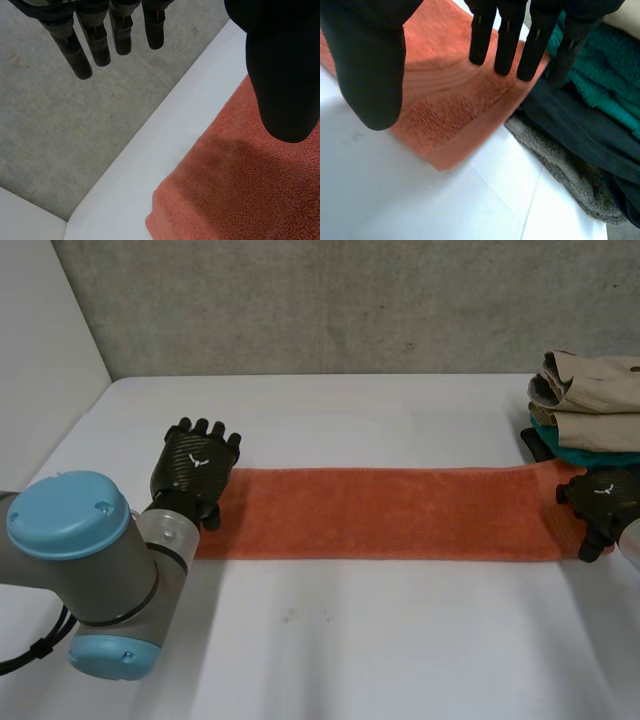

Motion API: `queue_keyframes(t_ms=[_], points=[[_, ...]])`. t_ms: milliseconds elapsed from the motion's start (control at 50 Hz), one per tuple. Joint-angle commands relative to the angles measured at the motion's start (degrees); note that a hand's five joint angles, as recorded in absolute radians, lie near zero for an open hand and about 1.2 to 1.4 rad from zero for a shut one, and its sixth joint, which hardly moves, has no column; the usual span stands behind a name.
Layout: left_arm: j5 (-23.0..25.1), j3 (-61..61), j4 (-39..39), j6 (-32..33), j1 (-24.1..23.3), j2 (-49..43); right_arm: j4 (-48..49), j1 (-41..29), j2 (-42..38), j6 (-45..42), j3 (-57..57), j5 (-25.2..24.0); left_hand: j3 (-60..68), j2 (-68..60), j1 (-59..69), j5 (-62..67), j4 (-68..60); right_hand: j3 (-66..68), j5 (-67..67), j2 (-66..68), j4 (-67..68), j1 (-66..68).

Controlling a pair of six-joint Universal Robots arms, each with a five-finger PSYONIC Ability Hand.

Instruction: Fold the laundry.

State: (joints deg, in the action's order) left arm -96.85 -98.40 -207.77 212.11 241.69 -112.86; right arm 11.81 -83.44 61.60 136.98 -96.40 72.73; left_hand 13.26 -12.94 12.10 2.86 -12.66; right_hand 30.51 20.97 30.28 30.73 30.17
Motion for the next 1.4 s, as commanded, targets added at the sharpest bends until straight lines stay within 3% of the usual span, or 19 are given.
queue_keyframes(t_ms=[20,100,260,380,440,640,740,840,920,940,960,1000,1100,1180,1280,1400], points=[[0.0,-0.7,-1.0,0.1,-0.1,-0.3,4.1,2.0,-4.1,-1.3,2.8,2.8,-1.9,1.5,-0.7,-1.5,1.3,49.4,48.9,49.6,49.2,49.7],[0.0,-0.8,-1.1,0.1,-0.1,0.0,4.2,5.2,-3.2,-5.3,3.1,9.0,-2.0,1.7,-0.9,-1.6,1.4,49.5,49.0,49.7,49.3,49.8],[0.0,-2.1,-1.1,0.1,0.2,2.7,3.5,13.5,0.4,-14.6,3.9,11.8,-2.2,1.9,-1.0,-1.8,1.6,49.5,49.0,49.7,49.3,49.8],[0.0,-4.3,-1.1,0.0,0.4,5.5,3.9,13.2,2.6,-21.1,5.3,13.7,-2.2,1.9,-1.0,-1.8,1.6,49.5,49.0,49.7,49.3,49.8],[0.0,-5.1,-1.1,-0.2,0.7,6.9,4.0,7.3,4.9,-20.3,5.4,14.2,-2.2,1.9,-1.0,-1.8,1.6,49.5,49.0,49.7,49.3,49.8],[-0.1,-6.4,-1.0,-4.2,0.8,9.9,13.2,-25.9,7.7,-13.1,6.1,11.6,-2.0,1.7,-0.9,-1.6,1.4,49.5,49.0,49.7,49.3,49.8],[-0.1,-6.7,-1.0,-4.6,0.7,10.3,19.6,-42.5,-0.6,-13.6,6.4,6.2,-2.0,1.7,-0.9,-1.6,1.4,49.5,49.0,49.7,49.3,49.8],[0.0,-7.1,-1.0,-4.6,0.4,10.2,20.4,-50.1,-8.8,-16.2,8.3,2.3,-2.0,1.7,-0.9,-1.6,1.4,49.5,49.0,49.7,49.3,49.8],[0.0,-6.8,-1.1,-4.6,0.3,9.9,20.2,-51.0,-12.6,-17.6,9.5,2.5,-2.0,1.7,-0.9,-1.6,1.4,49.5,49.0,49.7,49.3,49.8],[0.0,-6.5,-1.1,-4.6,0.2,9.8,20.2,-50.9,-12.6,-17.7,9.7,2.7,-2.0,1.7,-0.9,-1.6,1.4,39.4,38.9,39.6,39.2,39.7],[0.0,-6.5,-1.1,-4.6,0.1,9.7,20.2,-50.7,-12.3,-17.3,9.7,3.2,-2.0,1.7,-0.9,-1.6,1.4,12.0,11.5,12.2,11.8,12.3],[0.0,-6.1,-1.1,-4.6,0.0,9.6,20.1,-50.5,-11.3,-16.5,9.2,4.2,-2.0,1.7,-0.9,-1.6,1.4,-20.3,-20.7,-20.0,-20.5,-19.9],[0.0,-4.1,-1.5,-4.7,-1.5,9.4,20.0,-50.1,-4.9,-10.3,6.6,8.8,-2.0,1.7,-0.9,-1.6,1.4,-20.5,-21.0,-20.3,-20.7,-20.2],[0.1,-2.3,-1.7,-4.8,-4.3,8.5,19.7,-45.4,2.1,-0.4,3.0,10.0,-1.9,1.5,-0.7,-1.5,1.3,-20.5,-21.0,-20.3,-20.7,-20.2],[0.0,0.3,-1.9,-5.8,-8.4,6.2,10.4,-39.3,6.9,13.4,-0.6,10.0,-1.9,1.5,-0.7,-1.5,1.3,-20.5,-21.0,-20.3,-20.7,-20.2],[0.1,3.7,-1.7,-7.1,-10.8,1.1,-0.8,-30.5,7.3,16.8,-3.9,9.8,-1.9,1.5,-0.7,-1.5,1.3,-20.5,-21.0,-20.3,-20.7,-20.2]])
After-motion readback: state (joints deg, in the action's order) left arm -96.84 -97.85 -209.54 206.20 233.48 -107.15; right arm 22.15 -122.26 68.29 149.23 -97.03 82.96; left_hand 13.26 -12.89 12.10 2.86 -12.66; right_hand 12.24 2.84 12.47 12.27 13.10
